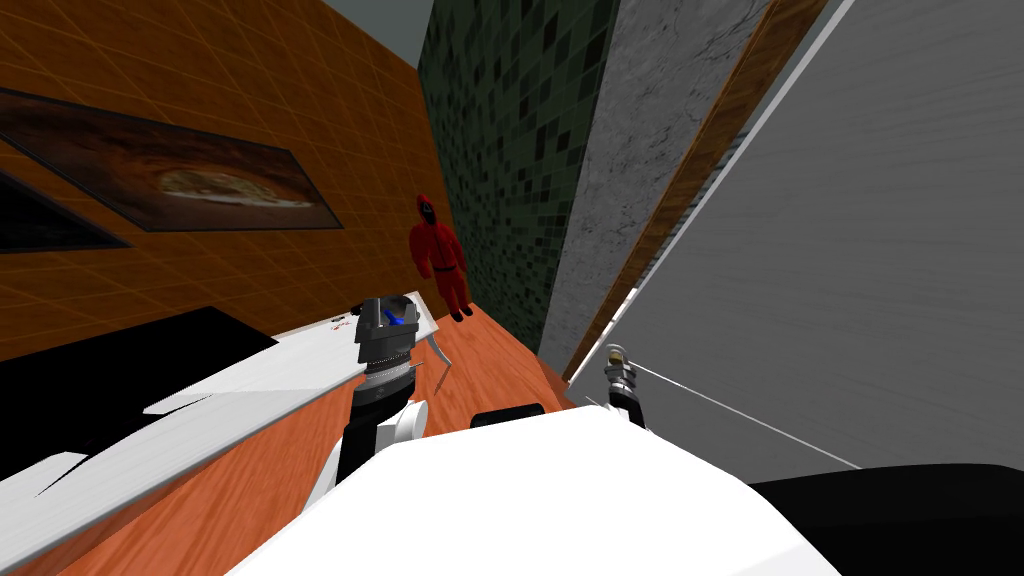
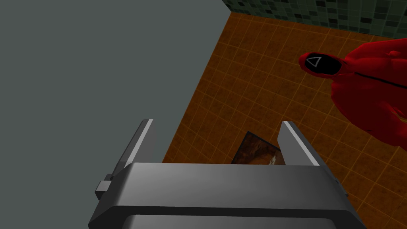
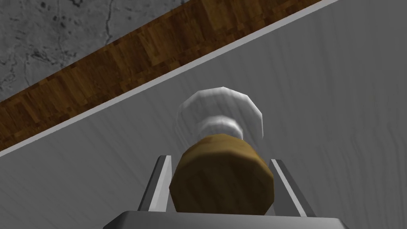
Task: Pull the door open
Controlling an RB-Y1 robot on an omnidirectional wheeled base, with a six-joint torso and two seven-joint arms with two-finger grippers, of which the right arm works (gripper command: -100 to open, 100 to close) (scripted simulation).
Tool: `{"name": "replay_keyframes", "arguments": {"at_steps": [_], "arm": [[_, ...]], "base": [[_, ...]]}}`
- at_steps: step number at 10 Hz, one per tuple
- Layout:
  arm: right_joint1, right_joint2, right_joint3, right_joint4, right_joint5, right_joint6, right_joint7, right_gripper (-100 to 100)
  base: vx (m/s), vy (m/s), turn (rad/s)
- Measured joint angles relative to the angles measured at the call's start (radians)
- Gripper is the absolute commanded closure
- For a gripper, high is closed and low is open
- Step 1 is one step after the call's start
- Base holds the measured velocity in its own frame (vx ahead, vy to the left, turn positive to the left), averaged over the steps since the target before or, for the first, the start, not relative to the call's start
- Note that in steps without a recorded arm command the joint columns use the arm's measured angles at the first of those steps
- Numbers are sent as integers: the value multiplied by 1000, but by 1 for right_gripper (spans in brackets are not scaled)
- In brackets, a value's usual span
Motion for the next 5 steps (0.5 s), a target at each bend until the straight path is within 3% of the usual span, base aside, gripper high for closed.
{"name": "replay_keyframes", "arguments": {"at_steps": [5], "arm": [[-15,6,9,3,2,3,-122,100]], "base": [[-34,-4,-8]]}}
